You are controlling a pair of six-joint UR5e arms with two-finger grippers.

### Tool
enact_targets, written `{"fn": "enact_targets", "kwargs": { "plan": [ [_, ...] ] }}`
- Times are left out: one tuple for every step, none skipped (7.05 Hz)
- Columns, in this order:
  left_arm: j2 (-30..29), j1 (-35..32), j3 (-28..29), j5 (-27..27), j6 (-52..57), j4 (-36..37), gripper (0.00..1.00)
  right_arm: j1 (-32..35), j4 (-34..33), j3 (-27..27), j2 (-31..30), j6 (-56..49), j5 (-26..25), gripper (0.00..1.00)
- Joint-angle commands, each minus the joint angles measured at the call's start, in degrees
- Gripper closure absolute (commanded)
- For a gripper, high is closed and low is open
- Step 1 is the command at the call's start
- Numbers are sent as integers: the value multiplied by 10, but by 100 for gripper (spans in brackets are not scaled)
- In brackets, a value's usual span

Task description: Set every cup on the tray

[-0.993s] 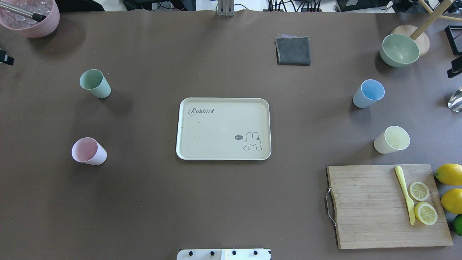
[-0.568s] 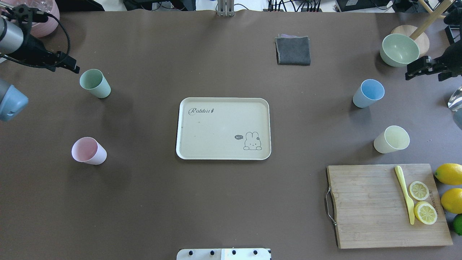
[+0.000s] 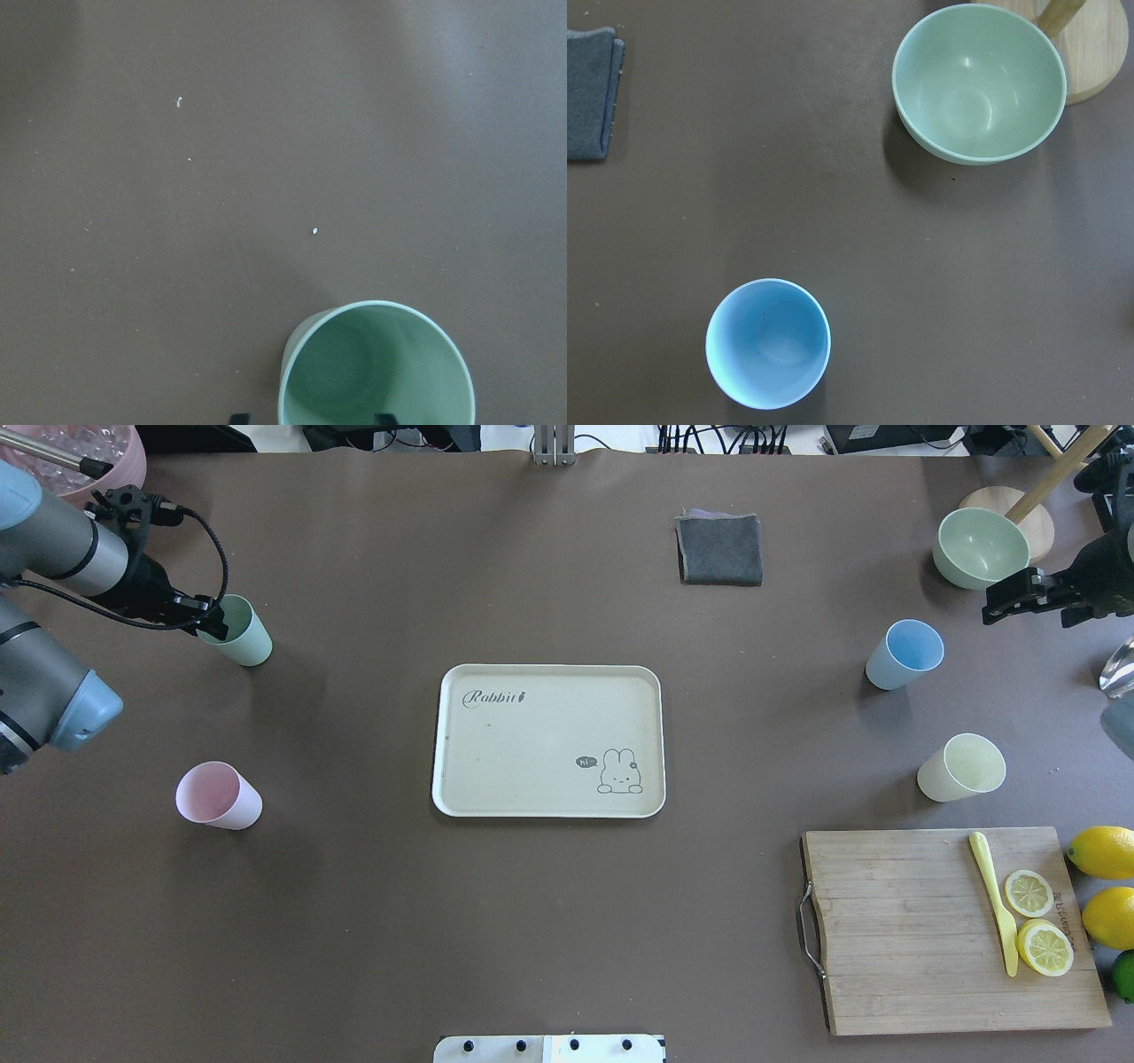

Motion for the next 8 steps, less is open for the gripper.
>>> {"fn": "enact_targets", "kwargs": {
  "plan": [
    [-4,4,4,5,-4,-6,100,1,1,4,-4,-2,2,1],
    [-21,2,-14,4,-30,5,100,2,1,7,-11,-2,2,1],
    [-36,4,-37,0,-73,23,100,2,21,12,-34,-2,3,1],
    [-57,13,-70,2,-112,68,100,2,60,13,-67,2,4,1],
    [-65,47,-105,7,-155,100,100,2,79,18,-96,2,4,1],
    [-97,84,-121,41,-212,125,100,2,103,20,-118,3,4,1],
    [-135,137,-122,74,-253,161,100,2,105,21,-122,4,6,1],
    [-156,175,-118,106,-273,173,100,2,105,21,-126,4,9,1]
  ]
}}
